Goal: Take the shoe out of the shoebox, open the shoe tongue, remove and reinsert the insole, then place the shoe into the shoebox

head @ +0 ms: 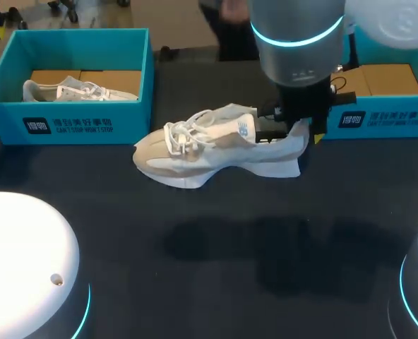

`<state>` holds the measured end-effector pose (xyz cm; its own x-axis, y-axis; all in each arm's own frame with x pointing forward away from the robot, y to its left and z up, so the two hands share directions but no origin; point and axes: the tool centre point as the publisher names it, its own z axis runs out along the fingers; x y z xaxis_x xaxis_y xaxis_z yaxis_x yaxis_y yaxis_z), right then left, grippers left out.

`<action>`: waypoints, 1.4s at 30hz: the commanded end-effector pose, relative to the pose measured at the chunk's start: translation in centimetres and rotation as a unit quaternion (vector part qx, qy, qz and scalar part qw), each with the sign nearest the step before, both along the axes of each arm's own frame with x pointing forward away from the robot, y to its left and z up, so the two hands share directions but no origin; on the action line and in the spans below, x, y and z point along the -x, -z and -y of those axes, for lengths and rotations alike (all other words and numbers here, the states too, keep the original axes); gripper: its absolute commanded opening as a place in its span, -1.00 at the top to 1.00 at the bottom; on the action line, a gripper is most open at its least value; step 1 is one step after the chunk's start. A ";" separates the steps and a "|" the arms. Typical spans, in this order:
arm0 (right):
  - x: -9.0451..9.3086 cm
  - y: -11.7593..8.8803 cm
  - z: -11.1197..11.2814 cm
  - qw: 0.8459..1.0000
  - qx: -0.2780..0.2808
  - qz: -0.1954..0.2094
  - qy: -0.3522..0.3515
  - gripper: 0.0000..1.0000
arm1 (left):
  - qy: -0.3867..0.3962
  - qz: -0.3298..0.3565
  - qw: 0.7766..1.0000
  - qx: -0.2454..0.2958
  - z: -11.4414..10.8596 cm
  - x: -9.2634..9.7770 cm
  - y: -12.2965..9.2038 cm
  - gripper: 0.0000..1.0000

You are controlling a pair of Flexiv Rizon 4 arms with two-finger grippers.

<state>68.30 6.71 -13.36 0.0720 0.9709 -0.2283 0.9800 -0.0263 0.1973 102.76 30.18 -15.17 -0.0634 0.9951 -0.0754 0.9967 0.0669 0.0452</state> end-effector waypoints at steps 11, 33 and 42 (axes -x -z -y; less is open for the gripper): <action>-1.1 3.8 -0.4 0.999 -0.033 0.019 0.012 1.00 | 0.000 0.001 1.000 -0.002 0.0 0.1 0.0 -1.00; -2.7 19.2 -0.2 1.000 -0.002 0.004 0.017 1.00 | 0.000 0.001 1.000 -0.002 0.0 0.1 0.0 -1.00; -3.7 23.3 0.4 0.999 0.030 0.018 0.021 1.00 | 0.000 0.001 1.000 -0.002 0.0 0.1 0.0 -1.00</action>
<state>71.33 5.38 -34.77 0.1245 0.9548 -0.2700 0.9693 -0.0589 0.2388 102.76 30.18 -15.18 -0.0635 0.9951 -0.0755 0.9967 0.0670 0.0452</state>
